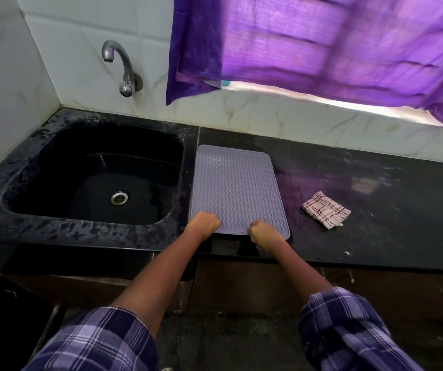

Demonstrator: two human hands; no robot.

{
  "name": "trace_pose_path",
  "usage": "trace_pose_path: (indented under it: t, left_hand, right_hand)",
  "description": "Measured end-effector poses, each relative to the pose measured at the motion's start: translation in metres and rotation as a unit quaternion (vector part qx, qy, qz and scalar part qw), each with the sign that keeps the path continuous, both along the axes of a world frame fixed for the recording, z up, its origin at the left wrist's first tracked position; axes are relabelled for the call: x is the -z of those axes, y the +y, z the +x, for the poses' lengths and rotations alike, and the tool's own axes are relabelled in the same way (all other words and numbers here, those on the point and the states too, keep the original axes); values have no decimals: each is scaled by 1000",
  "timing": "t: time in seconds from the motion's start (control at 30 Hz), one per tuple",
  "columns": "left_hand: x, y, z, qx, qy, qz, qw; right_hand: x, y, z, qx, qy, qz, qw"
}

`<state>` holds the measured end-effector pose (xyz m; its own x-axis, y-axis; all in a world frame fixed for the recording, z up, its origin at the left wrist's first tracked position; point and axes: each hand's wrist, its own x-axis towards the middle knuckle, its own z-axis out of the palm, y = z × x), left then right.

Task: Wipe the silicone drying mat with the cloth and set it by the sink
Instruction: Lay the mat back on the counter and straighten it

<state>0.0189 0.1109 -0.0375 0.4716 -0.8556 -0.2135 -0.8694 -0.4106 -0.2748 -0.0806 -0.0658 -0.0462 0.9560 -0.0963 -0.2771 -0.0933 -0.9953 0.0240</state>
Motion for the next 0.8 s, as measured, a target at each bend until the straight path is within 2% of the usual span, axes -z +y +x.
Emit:
trace_pose_path:
  t: [0.8]
  left_hand:
    - [4,-1,-10,-21,-36,21,999]
  right_hand:
    - [9,2,-2,-12,-11,-7,1000]
